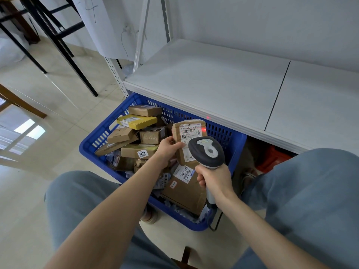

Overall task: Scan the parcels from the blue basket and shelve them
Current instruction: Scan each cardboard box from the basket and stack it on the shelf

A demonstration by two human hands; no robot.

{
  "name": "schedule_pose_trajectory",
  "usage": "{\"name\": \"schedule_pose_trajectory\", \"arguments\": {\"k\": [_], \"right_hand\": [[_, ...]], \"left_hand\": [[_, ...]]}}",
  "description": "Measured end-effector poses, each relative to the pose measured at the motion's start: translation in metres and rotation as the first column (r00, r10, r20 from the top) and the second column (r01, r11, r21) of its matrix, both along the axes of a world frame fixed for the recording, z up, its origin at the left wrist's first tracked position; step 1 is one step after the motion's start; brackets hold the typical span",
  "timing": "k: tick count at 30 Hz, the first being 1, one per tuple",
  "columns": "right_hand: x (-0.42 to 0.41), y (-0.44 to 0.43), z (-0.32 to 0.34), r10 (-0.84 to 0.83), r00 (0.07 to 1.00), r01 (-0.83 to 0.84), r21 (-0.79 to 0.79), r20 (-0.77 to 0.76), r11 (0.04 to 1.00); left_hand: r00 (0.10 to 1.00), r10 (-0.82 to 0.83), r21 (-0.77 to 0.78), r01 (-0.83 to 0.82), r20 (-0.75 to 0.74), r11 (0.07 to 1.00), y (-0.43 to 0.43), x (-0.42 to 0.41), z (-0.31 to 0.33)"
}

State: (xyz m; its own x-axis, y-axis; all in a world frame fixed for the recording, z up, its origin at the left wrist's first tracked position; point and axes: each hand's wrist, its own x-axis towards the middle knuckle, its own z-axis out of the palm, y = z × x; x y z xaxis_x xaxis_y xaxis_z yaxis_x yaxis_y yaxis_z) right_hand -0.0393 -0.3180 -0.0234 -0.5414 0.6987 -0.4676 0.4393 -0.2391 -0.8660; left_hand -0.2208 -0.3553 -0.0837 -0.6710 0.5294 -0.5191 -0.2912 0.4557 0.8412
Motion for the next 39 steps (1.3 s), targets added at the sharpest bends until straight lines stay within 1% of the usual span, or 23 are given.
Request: {"name": "schedule_pose_trajectory", "arguments": {"k": [9,14,17,22,25,29,33,37,39], "right_hand": [[0.0,0.002,-0.001,0.003,1.0,-0.003,-0.008,-0.03,1.0],[-0.002,0.006,0.008,0.019,0.996,-0.02,-0.018,-0.082,1.0],[-0.006,0.024,0.027,-0.003,0.99,0.006,0.022,-0.138,1.0],[-0.021,0.066,0.081,-0.049,0.975,0.073,0.1,-0.219,0.992],[-0.024,0.081,0.119,-0.06,0.962,0.11,0.177,-0.267,0.978],[-0.025,0.089,0.164,-0.033,0.931,0.121,0.222,-0.365,0.967],[-0.024,0.091,0.208,-0.003,0.898,0.132,0.263,-0.44,0.956],[-0.023,0.092,0.257,0.035,0.829,0.155,0.289,-0.557,0.945],[-0.024,0.095,0.281,0.041,0.797,0.16,0.276,-0.603,0.948]], "left_hand": [[1.0,-0.007,0.003,0.007,-0.025,1.0,0.002,0.002,0.006],[0.999,-0.011,0.022,0.012,-0.051,1.0,0.003,0.002,0.021],[0.998,0.02,0.052,-0.017,-0.057,0.999,0.006,-0.005,0.042],[0.995,0.062,0.127,-0.052,-0.077,0.991,0.015,-0.02,0.105],[0.992,0.068,0.18,-0.047,-0.11,0.983,0.017,-0.023,0.15],[0.981,0.047,0.274,0.006,-0.189,0.962,0.016,-0.023,0.211],[0.964,0.042,0.315,0.045,-0.262,0.948,0.015,-0.021,0.272],[0.934,0.039,0.354,0.096,-0.356,0.93,0.019,-0.024,0.334],[0.917,0.048,0.373,0.112,-0.395,0.921,0.024,-0.022,0.368]]}}
